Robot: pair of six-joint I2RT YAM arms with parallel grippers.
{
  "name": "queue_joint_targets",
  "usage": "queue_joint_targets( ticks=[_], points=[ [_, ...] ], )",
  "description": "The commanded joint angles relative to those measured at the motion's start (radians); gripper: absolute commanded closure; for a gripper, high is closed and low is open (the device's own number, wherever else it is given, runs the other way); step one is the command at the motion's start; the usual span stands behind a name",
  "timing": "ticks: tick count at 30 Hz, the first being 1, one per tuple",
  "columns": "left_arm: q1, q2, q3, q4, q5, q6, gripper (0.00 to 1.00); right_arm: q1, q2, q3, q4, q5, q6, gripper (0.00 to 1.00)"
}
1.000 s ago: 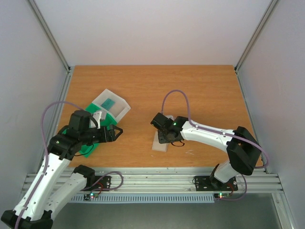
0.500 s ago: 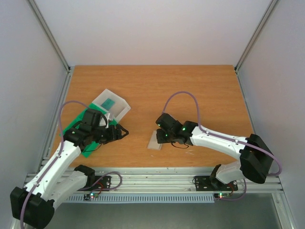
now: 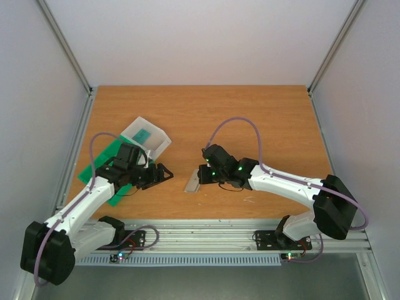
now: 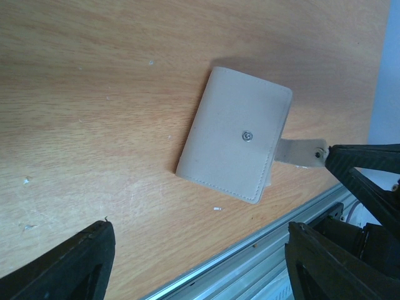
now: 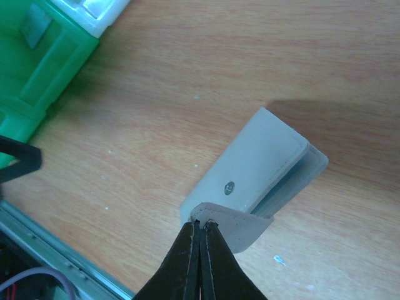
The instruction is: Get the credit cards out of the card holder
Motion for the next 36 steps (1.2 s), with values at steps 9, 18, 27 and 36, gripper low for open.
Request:
queue_joint_targets(
  ticks=[9, 18, 27, 36],
  points=[
    [-0.004, 0.079, -0.027, 0.162, 0.098, -0.014, 0.27, -0.041, 0.026, 0.037, 0.122, -0.117, 0.046, 0.99],
    [-0.004, 0.132, -0.030, 0.186, 0.102, 0.000, 0.32, -0.065, 0.055, 0.067, 0.117, -0.141, 0.037, 0.99],
    [-0.004, 0.150, -0.039, 0.210, 0.111, -0.010, 0.35, -0.088, 0.067, 0.066, 0.154, -0.203, 0.054, 0.99],
    [-0.004, 0.175, -0.036, 0.213, 0.109, -0.003, 0.40, -0.118, 0.058, 0.021, 0.160, -0.232, 0.053, 0.99]
  ],
)
